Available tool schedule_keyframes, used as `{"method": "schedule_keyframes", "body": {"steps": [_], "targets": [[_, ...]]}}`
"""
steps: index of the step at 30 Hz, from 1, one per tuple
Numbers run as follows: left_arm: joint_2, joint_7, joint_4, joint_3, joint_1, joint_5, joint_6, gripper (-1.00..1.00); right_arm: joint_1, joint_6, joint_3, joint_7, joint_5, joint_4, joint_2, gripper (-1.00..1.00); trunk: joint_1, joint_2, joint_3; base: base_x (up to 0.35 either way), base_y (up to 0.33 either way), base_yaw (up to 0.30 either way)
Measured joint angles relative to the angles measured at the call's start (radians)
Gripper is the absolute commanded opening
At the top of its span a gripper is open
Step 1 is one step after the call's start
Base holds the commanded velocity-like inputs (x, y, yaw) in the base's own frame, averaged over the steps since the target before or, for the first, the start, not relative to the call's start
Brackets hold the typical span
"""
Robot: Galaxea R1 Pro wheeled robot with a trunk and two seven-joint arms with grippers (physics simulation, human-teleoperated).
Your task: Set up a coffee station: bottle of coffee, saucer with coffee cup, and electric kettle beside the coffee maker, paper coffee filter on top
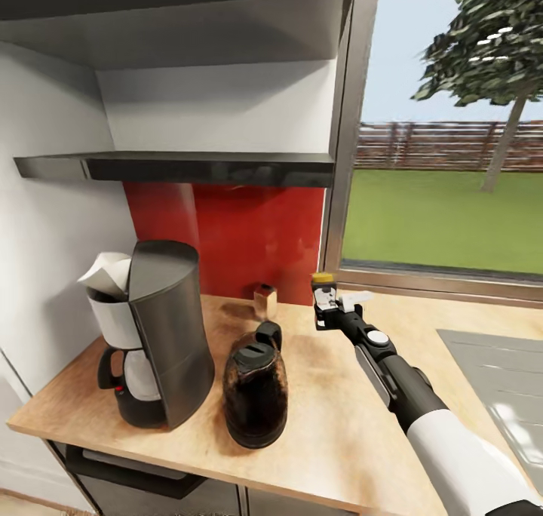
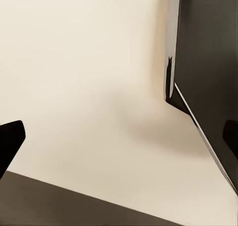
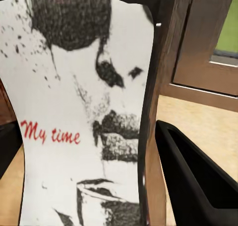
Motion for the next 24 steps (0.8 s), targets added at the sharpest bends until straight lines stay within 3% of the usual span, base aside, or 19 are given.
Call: {"method": "schedule_keyframes", "body": {"steps": [9, 18, 24], "targets": [[0.0, 0.0, -0.001, 0.001, 0.0, 0.0, 0.0, 1.0, 0.0, 0.001, -0.001, 0.0, 0.0, 0.0, 0.0, -1.0, 0.0, 0.0, 0.0, 0.0, 0.0, 0.116], [0.0, 0.002, -0.002, 0.002, 0.0, 0.0, 0.0, 1.0, 0.0, 0.0, 0.0, 0.0, -0.001, 0.001, 0.002, -1.0, 0.0, 0.0, 0.0, 0.0, 0.0, 0.247], [0.0, 0.001, -0.001, 0.001, 0.0, 0.0, 0.0, 1.0, 0.0, 0.0, 0.0, 0.001, -0.001, 0.001, 0.001, -1.0, 0.0, 0.0, 0.0, 0.0, 0.0, 0.069]]}}
